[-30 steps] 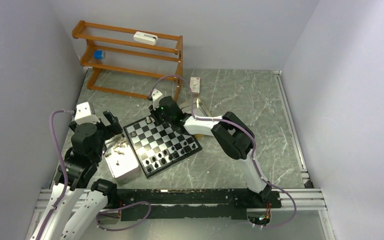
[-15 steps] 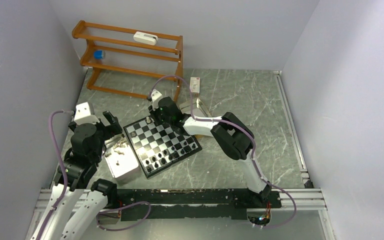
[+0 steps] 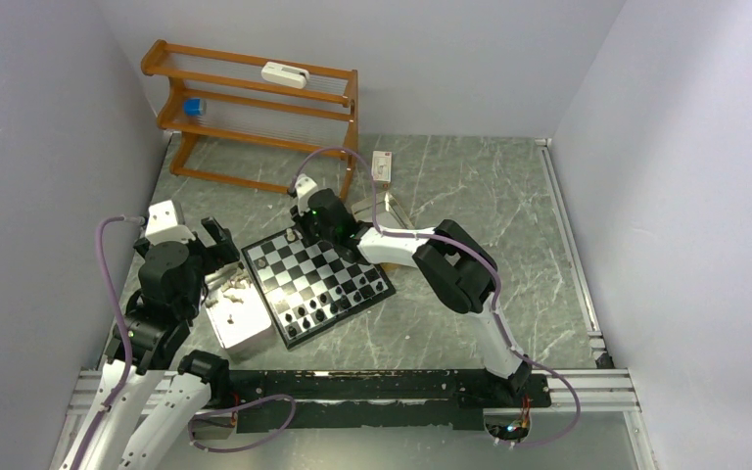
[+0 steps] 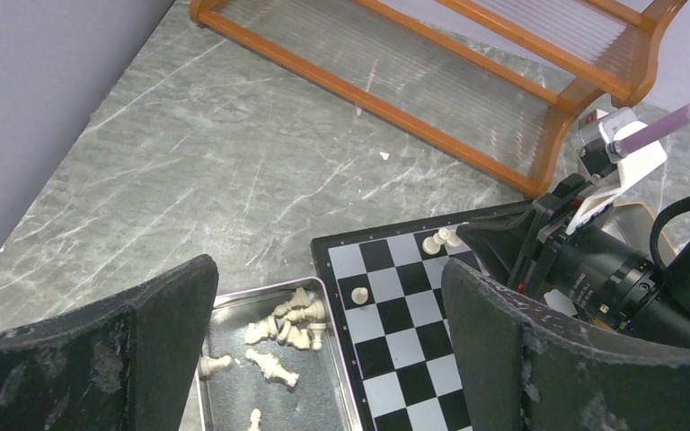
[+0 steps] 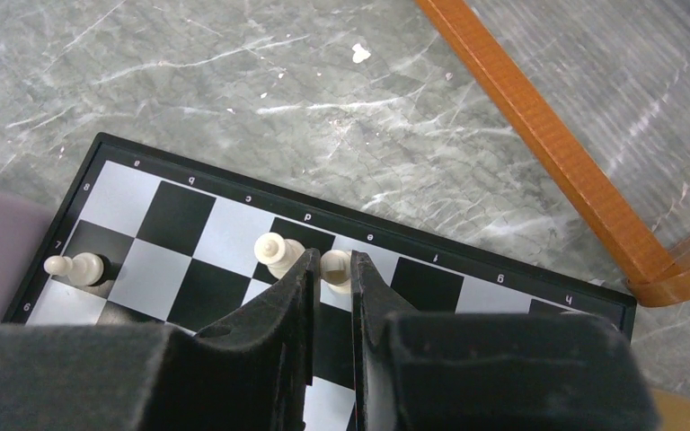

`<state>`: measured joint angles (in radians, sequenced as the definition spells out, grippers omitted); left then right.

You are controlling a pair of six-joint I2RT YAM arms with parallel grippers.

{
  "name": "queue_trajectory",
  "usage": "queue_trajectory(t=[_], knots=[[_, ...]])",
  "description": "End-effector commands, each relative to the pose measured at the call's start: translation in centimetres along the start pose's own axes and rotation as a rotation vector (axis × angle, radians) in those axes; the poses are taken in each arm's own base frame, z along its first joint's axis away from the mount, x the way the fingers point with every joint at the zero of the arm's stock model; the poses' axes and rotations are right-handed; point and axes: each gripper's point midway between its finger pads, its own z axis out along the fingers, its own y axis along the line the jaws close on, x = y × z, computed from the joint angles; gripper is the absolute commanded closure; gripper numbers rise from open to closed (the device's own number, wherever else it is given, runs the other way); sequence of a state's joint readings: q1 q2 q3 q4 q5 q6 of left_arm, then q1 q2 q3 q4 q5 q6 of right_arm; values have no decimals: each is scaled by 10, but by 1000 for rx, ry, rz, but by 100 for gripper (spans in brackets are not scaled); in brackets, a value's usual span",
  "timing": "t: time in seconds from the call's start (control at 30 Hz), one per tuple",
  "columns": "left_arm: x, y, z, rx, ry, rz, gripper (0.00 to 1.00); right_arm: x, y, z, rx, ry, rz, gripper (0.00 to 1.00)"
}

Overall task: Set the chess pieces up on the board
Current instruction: Place the chess piece on the chessboard.

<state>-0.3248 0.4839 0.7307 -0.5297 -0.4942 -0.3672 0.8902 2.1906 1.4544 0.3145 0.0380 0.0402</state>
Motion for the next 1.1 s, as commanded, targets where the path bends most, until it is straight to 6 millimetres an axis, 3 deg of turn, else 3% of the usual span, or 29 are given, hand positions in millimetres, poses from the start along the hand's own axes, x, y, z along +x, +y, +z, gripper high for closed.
queue_trajectory(t=[0.0,0.17,0.37,0.7,0.9,0.97,1.0,1.07], knots=[[-7,-2,-3,8,-14,-4,1,6,-2,3,15,30,9,81],[-7,0,-3,1,-13,-4,1,8,-3,3,28,39,22,78],[-7,0,-3,-1,-14,-6,1,0,-2,2,29,30,44,56],[-1,6,2,-49,-7,-28,1,-53,-1,-17,30,-44,62,42],[25,17,11,-195,92,-161,1,-84,-3,-52,35,-101,87,26],[44,16,15,-228,169,-183,9,-91,-5,-66,41,-115,98,18],[55,15,16,-242,216,-183,10,-95,-5,-73,41,-122,101,5],[79,19,18,-305,310,-200,12,-99,-5,-86,35,-127,101,0]])
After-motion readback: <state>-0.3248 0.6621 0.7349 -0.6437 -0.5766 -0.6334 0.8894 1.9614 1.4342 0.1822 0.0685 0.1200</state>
